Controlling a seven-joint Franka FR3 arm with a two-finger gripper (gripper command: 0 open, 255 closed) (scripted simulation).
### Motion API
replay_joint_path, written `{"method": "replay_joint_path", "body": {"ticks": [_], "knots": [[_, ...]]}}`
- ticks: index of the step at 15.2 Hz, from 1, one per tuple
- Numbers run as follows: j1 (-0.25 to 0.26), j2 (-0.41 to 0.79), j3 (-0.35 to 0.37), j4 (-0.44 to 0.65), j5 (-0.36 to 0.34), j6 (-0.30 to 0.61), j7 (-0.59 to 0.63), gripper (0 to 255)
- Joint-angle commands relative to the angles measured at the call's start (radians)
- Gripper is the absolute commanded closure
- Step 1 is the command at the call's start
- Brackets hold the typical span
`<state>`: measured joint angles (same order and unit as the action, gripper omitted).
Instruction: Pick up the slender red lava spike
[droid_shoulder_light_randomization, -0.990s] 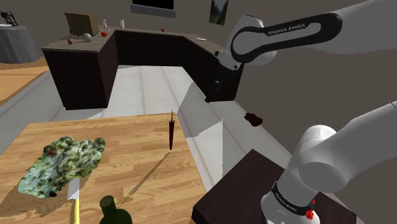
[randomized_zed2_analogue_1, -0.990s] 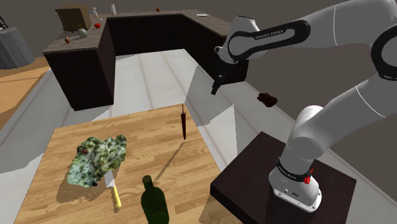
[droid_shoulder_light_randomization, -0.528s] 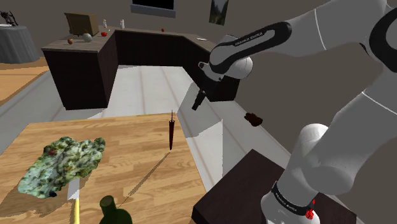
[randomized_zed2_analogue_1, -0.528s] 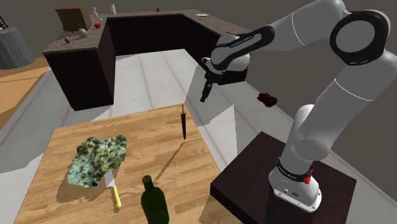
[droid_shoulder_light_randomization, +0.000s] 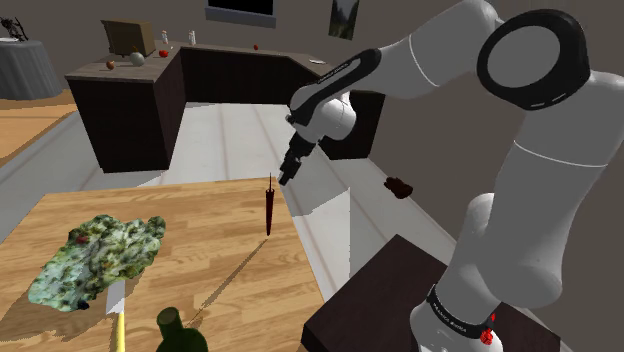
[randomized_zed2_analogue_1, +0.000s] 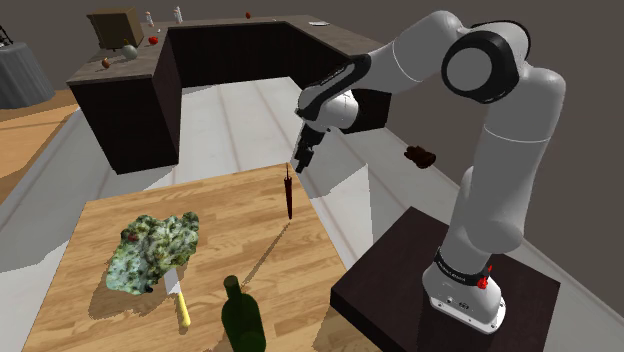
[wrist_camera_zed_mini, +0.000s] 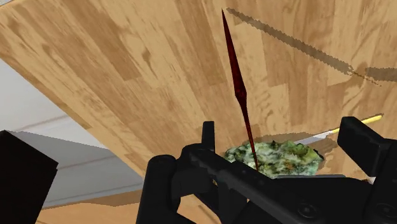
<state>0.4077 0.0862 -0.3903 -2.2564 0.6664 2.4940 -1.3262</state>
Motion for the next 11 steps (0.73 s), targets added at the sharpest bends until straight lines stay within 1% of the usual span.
{"method": "replay_joint_path", "body": {"ticks": [1,3,11], "knots": [[-0.011,0.083,0.016,0.053,0.099,-0.005,-0.134,0],[-0.027,0.157,0.041,0.113,0.163,-0.016,-0.222,0],[-0.051,0.235,0.076,0.117,0.261,0.030,-0.316,0]]}}
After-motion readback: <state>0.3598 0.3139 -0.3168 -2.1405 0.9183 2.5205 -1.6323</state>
